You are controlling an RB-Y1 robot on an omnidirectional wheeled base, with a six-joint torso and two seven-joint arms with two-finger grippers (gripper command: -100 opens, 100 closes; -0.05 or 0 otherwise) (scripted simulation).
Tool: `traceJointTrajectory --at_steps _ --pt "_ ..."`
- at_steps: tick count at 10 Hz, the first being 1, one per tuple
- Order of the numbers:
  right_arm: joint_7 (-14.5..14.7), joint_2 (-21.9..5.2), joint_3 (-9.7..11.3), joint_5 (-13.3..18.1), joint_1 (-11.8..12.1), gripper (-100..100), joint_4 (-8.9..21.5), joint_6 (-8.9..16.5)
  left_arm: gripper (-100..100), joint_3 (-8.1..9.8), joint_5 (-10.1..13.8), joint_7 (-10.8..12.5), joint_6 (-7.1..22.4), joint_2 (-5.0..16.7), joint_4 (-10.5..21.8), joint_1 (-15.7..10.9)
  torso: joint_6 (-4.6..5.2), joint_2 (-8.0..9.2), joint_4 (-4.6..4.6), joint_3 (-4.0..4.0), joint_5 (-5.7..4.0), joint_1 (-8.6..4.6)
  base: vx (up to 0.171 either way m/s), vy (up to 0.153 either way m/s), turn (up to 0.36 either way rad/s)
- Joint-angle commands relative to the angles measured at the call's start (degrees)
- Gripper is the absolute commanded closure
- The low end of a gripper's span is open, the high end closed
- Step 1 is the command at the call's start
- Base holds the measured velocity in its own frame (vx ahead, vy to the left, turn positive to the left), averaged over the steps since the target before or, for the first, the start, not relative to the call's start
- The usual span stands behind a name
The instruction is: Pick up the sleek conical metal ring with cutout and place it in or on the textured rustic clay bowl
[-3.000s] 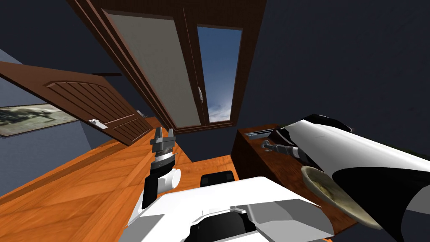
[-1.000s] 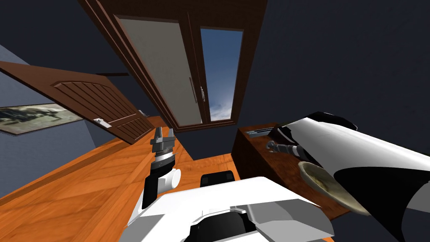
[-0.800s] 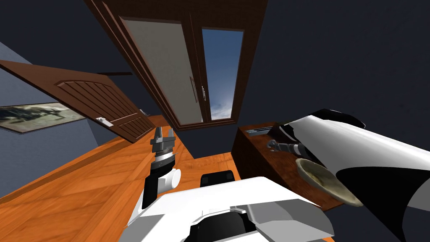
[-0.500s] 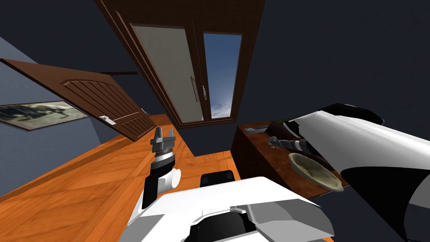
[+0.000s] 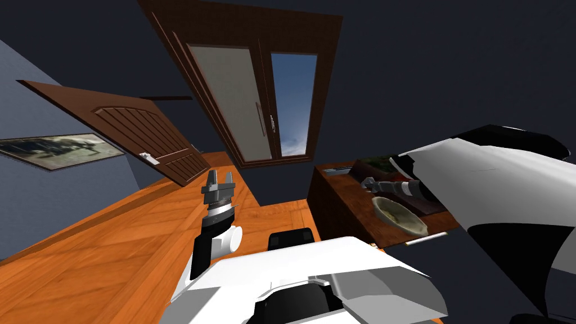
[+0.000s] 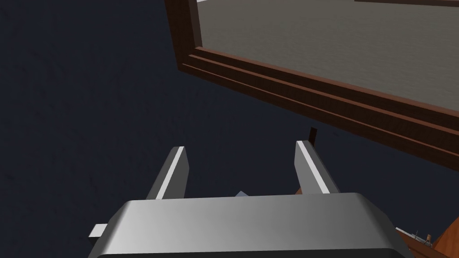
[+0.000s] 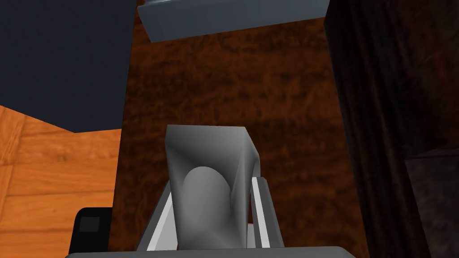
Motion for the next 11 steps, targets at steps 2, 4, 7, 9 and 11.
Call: traceJointTrajectory --at_steps 2,4,7,9,11 --pt "-0.5 0.9 2.25 1.82 -2.92 100 0.42 -0.65 0 0.0 0.0 0.0 0.0 0.0 0.0 0.0 0.0 0.0 -0.01 0.0 -0.01 0.04 -0.132 -0.052 0.027" --pt "-1.28 0.61 4.35 2.72 -4.88 100 0.42 -1.15 0 0.0 0.0 0.0 0.0 0.0 0.0 -0.01 0.0 0.15 0.01 0.07 -0.02 0.07 -0.183 -0.044 0.029" --pt "-4.22 -0.37 7.45 3.71 -7.54 100 0.15 -2.59 0 -0.01 0.0 0.0 0.0 -0.01 0.0 -0.01 0.01 0.26 0.03 0.14 0.0 0.23 -0.191 -0.02 0.033" --pt "-6.23 -0.57 8.29 4.06 -8.36 100 0.12 -3.42 0 0.0 0.0 0.0 0.0 0.0 0.0 0.0 0.02 0.18 0.02 0.1 -0.02 0.17 -0.136 -0.023 0.016" --pt "-9.01 -0.7 8.95 4.38 -9.05 100 0.11 -4.61 0 -0.01 0.0 0.0 0.0 -0.01 0.0 0.01 -0.01 -0.19 -0.07 -0.11 -0.04 0.22 -0.062 0.0 0.01"
